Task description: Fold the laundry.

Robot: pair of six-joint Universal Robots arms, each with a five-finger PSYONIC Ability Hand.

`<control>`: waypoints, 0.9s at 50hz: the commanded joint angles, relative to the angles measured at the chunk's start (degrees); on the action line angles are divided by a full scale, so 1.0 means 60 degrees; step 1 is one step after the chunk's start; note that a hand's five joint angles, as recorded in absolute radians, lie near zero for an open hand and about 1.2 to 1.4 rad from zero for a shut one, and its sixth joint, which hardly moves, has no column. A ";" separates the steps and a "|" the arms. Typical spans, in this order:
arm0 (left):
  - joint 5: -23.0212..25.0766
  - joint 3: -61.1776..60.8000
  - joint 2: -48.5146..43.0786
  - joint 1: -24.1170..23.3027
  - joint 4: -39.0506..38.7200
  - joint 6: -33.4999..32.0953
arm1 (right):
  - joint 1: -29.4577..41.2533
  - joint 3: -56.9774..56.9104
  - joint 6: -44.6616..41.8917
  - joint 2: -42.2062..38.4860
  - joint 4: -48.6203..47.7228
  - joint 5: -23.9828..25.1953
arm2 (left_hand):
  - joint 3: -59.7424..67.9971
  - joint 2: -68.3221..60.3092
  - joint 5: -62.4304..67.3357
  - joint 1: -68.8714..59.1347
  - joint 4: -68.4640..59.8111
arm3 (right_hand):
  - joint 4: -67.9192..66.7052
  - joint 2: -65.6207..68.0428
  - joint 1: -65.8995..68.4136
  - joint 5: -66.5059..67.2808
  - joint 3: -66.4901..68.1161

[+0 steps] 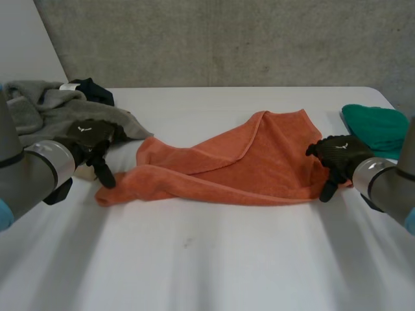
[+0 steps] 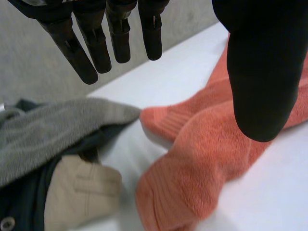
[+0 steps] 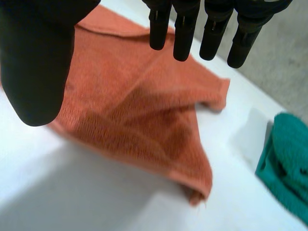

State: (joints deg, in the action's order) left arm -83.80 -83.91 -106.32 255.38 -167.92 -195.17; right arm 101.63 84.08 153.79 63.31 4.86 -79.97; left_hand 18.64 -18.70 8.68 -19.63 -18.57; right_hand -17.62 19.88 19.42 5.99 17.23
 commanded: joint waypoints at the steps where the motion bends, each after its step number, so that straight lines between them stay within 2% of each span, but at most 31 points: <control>1: 0.0721 0.1384 -0.1349 0.0370 0.1107 0.0127 | -0.0810 -0.0347 -0.0887 -0.0413 0.0845 0.0787 | 0.0837 -0.0827 0.0829 -0.0671 -0.0849 | 0.0093 -0.0469 -0.0392 0.0179 -0.0028; 4: 0.1192 0.2235 -0.2157 0.0532 0.1385 0.0112 | -0.1016 -0.0332 -0.1431 -0.0633 0.0714 0.1198 | 0.1454 -0.1444 0.1446 -0.1288 -0.1466 | -0.0047 -0.0329 -0.0252 0.0319 0.0112; 6: 0.1324 0.2863 -0.2755 0.0620 0.2011 0.0054 | -0.1103 -0.0361 -0.1636 -0.0881 0.0510 0.1447 | 0.1567 -0.1556 0.1559 -0.1401 -0.1578 | -0.0103 -0.0273 -0.0196 0.0375 0.0168; 10: 0.1398 0.3875 -0.3636 0.0722 0.3184 -0.0005 | -0.1235 -0.0478 -0.1973 -0.1409 -0.0207 0.1770 | 0.2321 -0.2311 0.2313 -0.2155 -0.2333 | -0.0829 0.0453 0.0529 0.1101 0.0894; 16: 0.1354 0.4346 -0.4180 0.0694 0.3612 -0.0297 | -0.1353 -0.0625 -0.2500 -0.1893 -0.1044 0.1844 | 0.3473 -0.3463 0.3465 -0.3307 -0.3485 | -0.1336 0.0961 0.1037 0.1609 0.1402; 19: 0.1281 0.4332 -0.4283 0.0650 0.3598 -0.0503 | -0.1412 -0.0713 -0.2735 -0.2069 -0.1220 0.1844 | 0.5011 -0.5001 0.5003 -0.4845 -0.5023 | -0.2009 0.1633 0.1710 0.2282 0.2074; 23: 0.1135 0.4273 -0.4283 0.0635 0.3510 -0.0518 | -0.1456 -0.0888 -0.2809 -0.2333 -0.1586 0.1829 | 0.8092 -0.8081 0.8084 -0.7925 -0.8103 | -0.2903 0.2528 0.2604 0.3176 0.2969; 24: 0.1062 0.4230 -0.4283 0.0621 0.3408 -0.0503 | -0.1456 -0.0961 -0.2809 -0.2449 -0.1732 0.1815 | 0.9238 -0.9227 0.9230 -0.9071 -0.9249 | -0.4239 0.3864 0.3940 0.4512 0.4305; 27: 0.0842 0.4127 -0.4181 0.0577 0.3188 -0.0518 | -0.1470 -0.1035 -0.2809 -0.2494 -0.1908 0.1800 | 1.0227 -1.0217 1.0219 -1.0061 -1.0239 | -0.8635 0.8260 0.8336 0.8908 0.8701; 28: 0.0769 0.4098 -0.4108 0.0562 0.3159 -0.0518 | -0.1470 -0.0992 -0.2707 -0.2480 -0.2155 0.1771 | 1.0227 -1.0217 1.0219 -1.0061 -1.0239 | -1.0378 1.0003 1.0079 1.0651 1.0444; 32: 0.0534 0.3601 -0.3303 0.0532 0.3129 -0.0416 | -0.1529 -0.0641 -0.2370 -0.1911 -0.2480 0.1668 | 1.0227 -1.0217 1.0219 -1.0061 -1.0239 | -1.0396 1.0021 1.0097 1.0669 1.0462; 36: 0.0709 0.2868 -0.2015 0.0445 0.2968 -0.0255 | -0.1675 -0.0216 -0.2194 -0.0841 -0.2334 0.1682 | 1.0227 -1.0217 1.0219 -1.0061 -1.0239 | -1.0396 1.0021 1.0097 1.0669 1.0462; 39: 0.0695 0.2312 -0.0872 0.0445 0.2880 -0.0196 | -0.1778 -0.0142 -0.2179 0.0038 -0.1837 0.1639 | 1.0227 -1.0217 1.0219 -1.0061 -1.0239 | -1.0396 1.0021 1.0097 1.0669 1.0462; 45: 0.0184 0.1287 0.1659 0.0445 0.2967 -0.0240 | -0.2246 -0.0712 -0.2062 0.1957 0.0490 0.1420 | 1.0227 -1.0217 1.0219 -1.0061 -1.0239 | -1.0396 1.0021 1.0097 1.0669 1.0462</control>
State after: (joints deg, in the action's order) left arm -80.39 -71.55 -107.89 258.06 -150.57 -196.45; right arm 90.34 82.71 141.01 65.86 -3.56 -70.34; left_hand 67.89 -68.33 55.76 -63.73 -68.46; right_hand -68.34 67.45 64.69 56.19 67.63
